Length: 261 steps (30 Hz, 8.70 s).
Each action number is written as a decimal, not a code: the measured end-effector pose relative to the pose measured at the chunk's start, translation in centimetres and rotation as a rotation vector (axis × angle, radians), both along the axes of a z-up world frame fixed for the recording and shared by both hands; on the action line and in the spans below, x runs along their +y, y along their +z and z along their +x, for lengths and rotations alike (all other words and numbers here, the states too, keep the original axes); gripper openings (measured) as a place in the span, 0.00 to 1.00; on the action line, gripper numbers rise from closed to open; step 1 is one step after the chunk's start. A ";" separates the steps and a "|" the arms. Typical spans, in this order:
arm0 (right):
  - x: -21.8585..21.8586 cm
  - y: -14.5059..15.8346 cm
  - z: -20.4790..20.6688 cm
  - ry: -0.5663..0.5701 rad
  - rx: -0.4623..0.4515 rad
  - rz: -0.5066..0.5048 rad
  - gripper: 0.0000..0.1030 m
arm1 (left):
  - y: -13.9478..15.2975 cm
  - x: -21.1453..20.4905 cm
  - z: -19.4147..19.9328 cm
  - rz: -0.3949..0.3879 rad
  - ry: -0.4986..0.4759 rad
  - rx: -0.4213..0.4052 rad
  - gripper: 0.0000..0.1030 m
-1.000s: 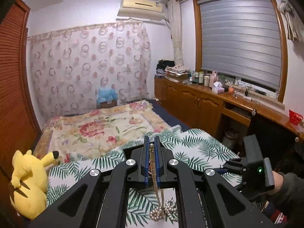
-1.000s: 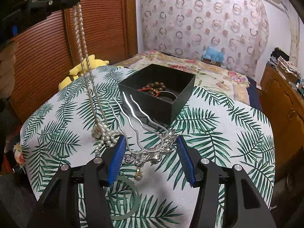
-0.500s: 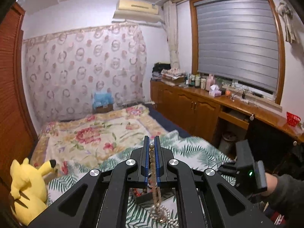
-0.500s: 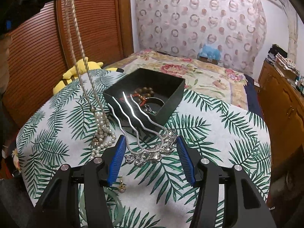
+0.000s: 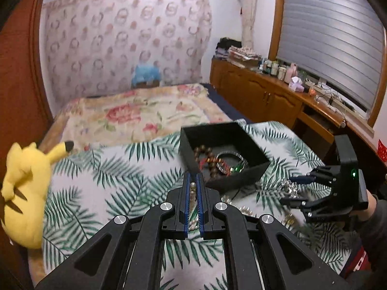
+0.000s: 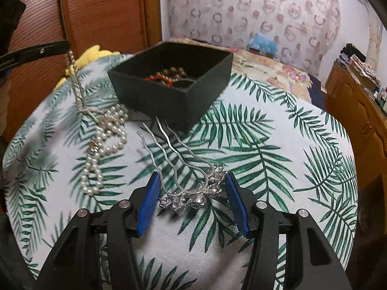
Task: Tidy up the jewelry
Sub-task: 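Lower the pearl necklace into the black box and open the left tool, then move the left tool back over the cloth toward the gold charm, then grasp the gold charm with left tool while right tool grasps the silver hairpin, then lower the charm and hairpin into the black box and open both tools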
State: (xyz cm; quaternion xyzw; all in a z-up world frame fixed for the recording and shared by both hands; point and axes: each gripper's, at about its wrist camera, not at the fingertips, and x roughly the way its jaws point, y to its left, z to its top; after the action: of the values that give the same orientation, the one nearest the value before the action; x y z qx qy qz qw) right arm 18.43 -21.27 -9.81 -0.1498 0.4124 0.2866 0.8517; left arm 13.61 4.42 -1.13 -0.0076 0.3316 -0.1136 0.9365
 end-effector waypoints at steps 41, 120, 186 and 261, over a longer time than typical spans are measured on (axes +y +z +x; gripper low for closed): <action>2.1 12.4 -3.0 0.147 -0.133 0.184 0.08 | 8.3 1.4 -0.8 -0.046 0.058 -0.207 0.04; 4.2 18.6 11.2 0.080 -0.192 0.272 0.10 | 1.0 -3.0 4.9 -0.001 -0.019 0.010 0.54; -1.6 0.9 -1.5 0.003 -0.026 0.021 0.55 | -8.3 -8.4 -2.8 0.093 -0.093 0.140 0.29; -1.4 5.8 3.5 -0.053 -0.100 0.225 0.59 | -2.0 -8.2 7.6 0.128 0.005 -0.002 0.14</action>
State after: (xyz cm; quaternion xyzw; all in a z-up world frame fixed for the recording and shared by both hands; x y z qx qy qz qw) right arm 21.92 -22.68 -3.96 -0.0566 0.3386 0.3006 0.8898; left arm 21.18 -3.81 -3.15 0.0517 0.3371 -0.0900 0.9357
